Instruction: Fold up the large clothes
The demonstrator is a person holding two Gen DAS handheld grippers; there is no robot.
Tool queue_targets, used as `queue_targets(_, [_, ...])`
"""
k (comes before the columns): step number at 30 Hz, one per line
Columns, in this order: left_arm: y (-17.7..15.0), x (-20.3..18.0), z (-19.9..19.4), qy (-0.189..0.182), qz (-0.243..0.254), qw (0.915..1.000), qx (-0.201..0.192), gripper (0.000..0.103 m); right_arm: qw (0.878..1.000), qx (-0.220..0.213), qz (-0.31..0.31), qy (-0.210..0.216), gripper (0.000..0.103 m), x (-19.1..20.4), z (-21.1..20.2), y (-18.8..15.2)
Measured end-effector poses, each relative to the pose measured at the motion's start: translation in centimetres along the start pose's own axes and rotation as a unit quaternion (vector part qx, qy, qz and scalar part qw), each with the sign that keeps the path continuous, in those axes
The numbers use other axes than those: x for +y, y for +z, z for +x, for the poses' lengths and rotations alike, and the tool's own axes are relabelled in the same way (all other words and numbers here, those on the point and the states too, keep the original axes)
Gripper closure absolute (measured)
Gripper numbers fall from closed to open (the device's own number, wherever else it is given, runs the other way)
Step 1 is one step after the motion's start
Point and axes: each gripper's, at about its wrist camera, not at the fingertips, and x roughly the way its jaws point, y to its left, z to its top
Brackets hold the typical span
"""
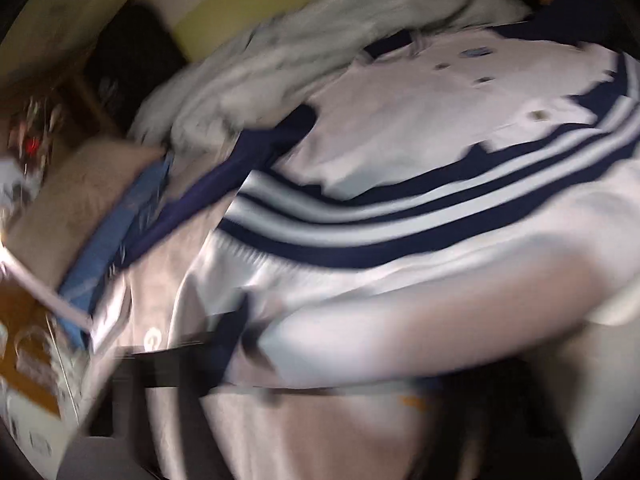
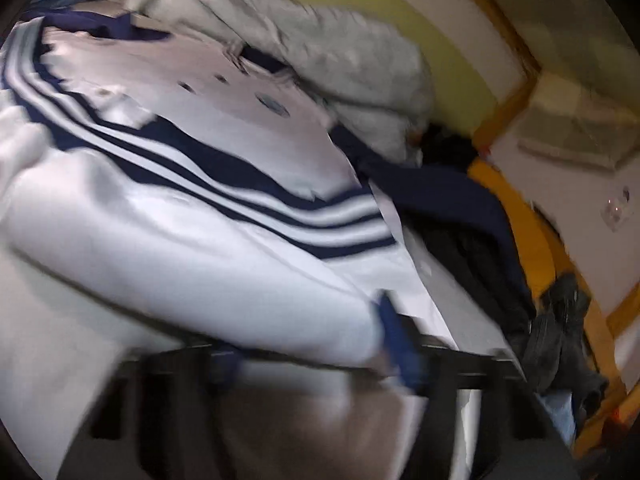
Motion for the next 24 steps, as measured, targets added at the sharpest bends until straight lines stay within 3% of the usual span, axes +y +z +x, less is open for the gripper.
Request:
queue_targets(2, [0.0,1.4,0.3,-0.037,-0.037,0.9986,0.006,0.081,1.000,0.010,0.023,0.011,0.080,-0.9,0.6,-0.2])
queue_targets(4, [0.2,2.2,-0.8,-0.047,-0.055,0.9974,-0.001,0.086,1.000,0.003,0.027,0.004,0.085,-1.1,0.1,-0.3])
queue_targets(6, [0.3,3.4,-2.7,-0.071,-0.081,0.9942,-0.001,0.087,0.999,-0.007,0.052,0.000,0.087,-1.9,-1.4,-0.5])
queue_targets(9, [0.0,4.8,-6.4,-0.079,-0.081,0.9934,-0.017,0.088,0.995,-0.034,0.089,0.020,0.088,-4.2,-5.0,-0.8])
queue_targets(14, [-3.2,6.5,-10.7,-0.126,-0.069,0.9896,0.004,0.088,0.993,-0.072,0.079,0.052,0.088,-6.1,-10.9,-3.0])
queue_targets(20, [-8.6,6.4,-12.2,-0.165,-0.051,0.9823,0.072,0.088,0.992,-0.021,0.048,0.116,0.088,-4.8,-14.2,-8.0])
queue_targets(24, [-9.5,5.9,-12.6,-0.165,-0.041,0.9815,0.087,0.088,0.989,0.020,0.051,0.134,0.088,-4.2,-14.2,-9.7])
